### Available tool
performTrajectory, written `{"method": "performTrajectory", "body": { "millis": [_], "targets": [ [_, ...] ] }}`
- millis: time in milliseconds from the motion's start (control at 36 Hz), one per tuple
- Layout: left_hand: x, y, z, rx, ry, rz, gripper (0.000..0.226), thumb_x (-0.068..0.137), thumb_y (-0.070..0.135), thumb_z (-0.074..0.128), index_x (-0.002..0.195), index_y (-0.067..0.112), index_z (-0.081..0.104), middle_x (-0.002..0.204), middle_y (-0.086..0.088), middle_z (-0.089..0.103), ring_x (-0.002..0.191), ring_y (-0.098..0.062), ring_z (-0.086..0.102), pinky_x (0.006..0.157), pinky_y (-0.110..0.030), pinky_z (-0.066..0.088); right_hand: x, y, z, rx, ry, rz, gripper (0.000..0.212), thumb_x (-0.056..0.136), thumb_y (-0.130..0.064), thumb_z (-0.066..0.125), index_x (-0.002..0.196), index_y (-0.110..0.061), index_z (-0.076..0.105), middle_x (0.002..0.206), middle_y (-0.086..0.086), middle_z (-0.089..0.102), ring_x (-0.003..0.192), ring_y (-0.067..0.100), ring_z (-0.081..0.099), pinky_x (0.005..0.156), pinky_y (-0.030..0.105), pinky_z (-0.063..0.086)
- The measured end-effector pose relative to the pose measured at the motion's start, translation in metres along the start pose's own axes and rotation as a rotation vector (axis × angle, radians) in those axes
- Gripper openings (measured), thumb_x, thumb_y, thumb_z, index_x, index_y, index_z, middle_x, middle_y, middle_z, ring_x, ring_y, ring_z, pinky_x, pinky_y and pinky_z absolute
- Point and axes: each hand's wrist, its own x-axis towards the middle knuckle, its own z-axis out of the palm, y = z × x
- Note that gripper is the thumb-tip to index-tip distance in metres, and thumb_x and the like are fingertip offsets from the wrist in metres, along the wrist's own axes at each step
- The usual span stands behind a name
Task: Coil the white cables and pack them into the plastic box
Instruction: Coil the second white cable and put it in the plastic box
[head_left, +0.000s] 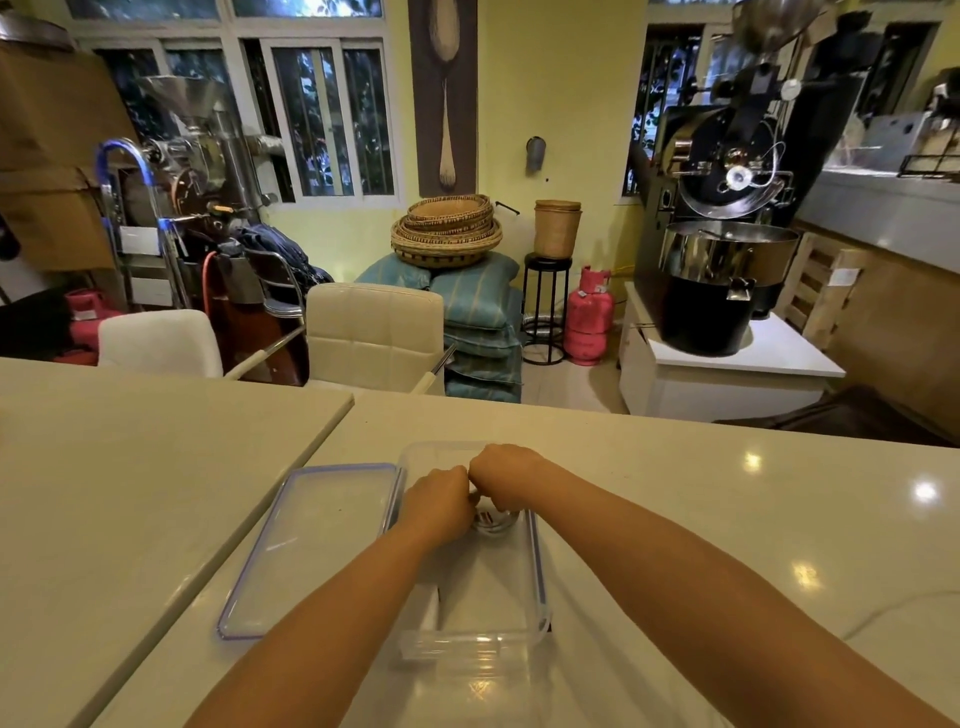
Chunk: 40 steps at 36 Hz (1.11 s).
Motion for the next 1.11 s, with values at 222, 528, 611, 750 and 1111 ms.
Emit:
{"method": "performTrajectory", "body": {
  "millis": [222, 528, 611, 750, 1111],
  "targets": [
    [-0.004, 0.003, 0.004, 0.196, 0.002, 0.052, 0.03, 0.091, 0.016, 0.043, 0.12, 0.008, 0.048, 0.114, -0.012, 0.064, 0.1, -0.027, 0.062, 0.071, -0.03, 0.043, -0.004, 0.003, -0.001, 0.049, -0.008, -0.024, 0.031, 0.085, -0.001, 0.053, 0.116, -0.005, 0.056, 0.086, 0.009, 0.044, 0.08, 0.022, 0.044, 0.071, 0.028, 0.037],
    [-0.003, 0.008, 0.005, 0.282, -0.007, 0.09, 0.039, 0.093, 0.018, 0.042, 0.129, 0.006, 0.035, 0.118, -0.012, 0.062, 0.103, -0.027, 0.062, 0.087, -0.032, 0.049, -0.005, 0.01, 0.005, 0.13, 0.059, 0.006, 0.027, 0.085, -0.001, 0.054, 0.111, -0.002, 0.061, 0.11, 0.018, 0.064, 0.078, 0.022, 0.047, 0.069, 0.027, 0.038],
    [-0.002, 0.009, 0.005, 0.259, -0.003, 0.094, 0.041, 0.093, 0.016, 0.04, 0.132, 0.006, 0.031, 0.118, -0.013, 0.062, 0.102, -0.027, 0.062, 0.086, -0.032, 0.049, -0.004, 0.011, 0.006, 0.13, 0.072, 0.016, 0.026, 0.086, -0.004, 0.054, 0.111, -0.003, 0.061, 0.11, 0.017, 0.065, 0.077, 0.021, 0.048, 0.069, 0.027, 0.039],
    [-0.003, 0.007, 0.006, 0.272, 0.007, 0.098, 0.04, 0.094, 0.016, 0.039, 0.132, 0.007, 0.031, 0.117, -0.013, 0.062, 0.101, -0.027, 0.062, 0.084, -0.031, 0.049, -0.005, 0.01, 0.006, 0.119, 0.066, 0.006, 0.026, 0.086, -0.002, 0.054, 0.111, -0.003, 0.061, 0.111, 0.017, 0.064, 0.078, 0.021, 0.048, 0.071, 0.029, 0.043],
    [0.002, 0.004, 0.008, 0.057, -0.011, 0.023, 0.037, 0.093, 0.015, 0.041, 0.129, 0.009, 0.034, 0.119, -0.014, 0.061, 0.103, -0.027, 0.061, 0.087, -0.033, 0.049, -0.013, 0.011, 0.006, 0.147, 0.139, 0.003, 0.025, 0.085, 0.0, 0.054, 0.107, -0.002, 0.063, 0.108, 0.017, 0.065, 0.078, 0.024, 0.052, 0.072, 0.031, 0.046]
  ]
}}
